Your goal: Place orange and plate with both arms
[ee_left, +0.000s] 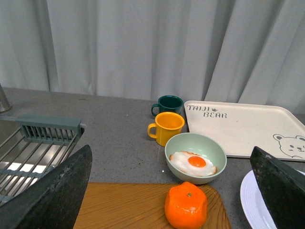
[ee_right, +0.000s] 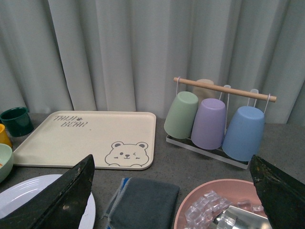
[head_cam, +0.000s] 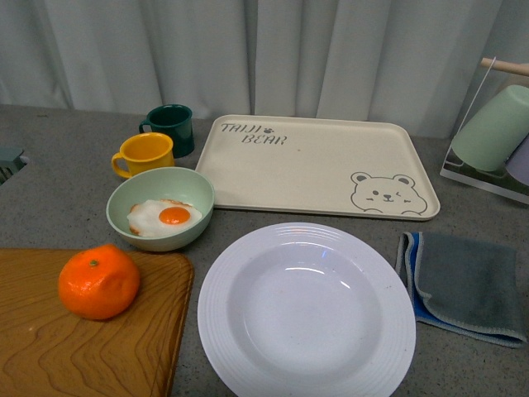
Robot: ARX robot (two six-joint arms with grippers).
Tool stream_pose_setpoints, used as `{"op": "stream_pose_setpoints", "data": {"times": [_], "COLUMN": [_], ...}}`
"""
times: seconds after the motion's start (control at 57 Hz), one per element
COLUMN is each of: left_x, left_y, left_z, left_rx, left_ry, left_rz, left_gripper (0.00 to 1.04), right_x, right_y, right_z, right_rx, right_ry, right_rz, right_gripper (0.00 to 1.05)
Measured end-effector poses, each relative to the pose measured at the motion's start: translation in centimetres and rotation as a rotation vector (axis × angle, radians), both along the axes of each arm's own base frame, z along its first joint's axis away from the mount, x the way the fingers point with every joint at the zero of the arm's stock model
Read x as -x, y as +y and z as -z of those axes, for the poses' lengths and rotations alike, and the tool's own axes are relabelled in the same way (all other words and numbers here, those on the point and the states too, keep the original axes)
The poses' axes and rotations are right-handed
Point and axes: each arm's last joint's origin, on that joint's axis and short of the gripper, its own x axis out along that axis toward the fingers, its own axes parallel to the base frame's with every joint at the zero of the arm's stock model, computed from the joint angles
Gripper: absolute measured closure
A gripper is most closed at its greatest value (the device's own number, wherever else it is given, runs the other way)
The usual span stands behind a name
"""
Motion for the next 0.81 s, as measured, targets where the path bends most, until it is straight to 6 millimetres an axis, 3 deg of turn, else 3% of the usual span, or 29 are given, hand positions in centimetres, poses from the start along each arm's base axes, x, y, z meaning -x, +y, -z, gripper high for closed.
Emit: {"op": "stream_pose_setpoints", "data": {"times": [0.807], "left_x": [0.0], "left_y": [0.0], "left_z": [0.0], "left_rx": [0.0], "left_ry": [0.0], "left_rz": [0.0], "left_gripper": [0.07], "right_x": [0.0], "right_y": [0.0], "right_z": [0.0], "right_rx": [0.0], "right_ry": [0.0], "right_rz": [0.0], "right_gripper": [0.09]}}
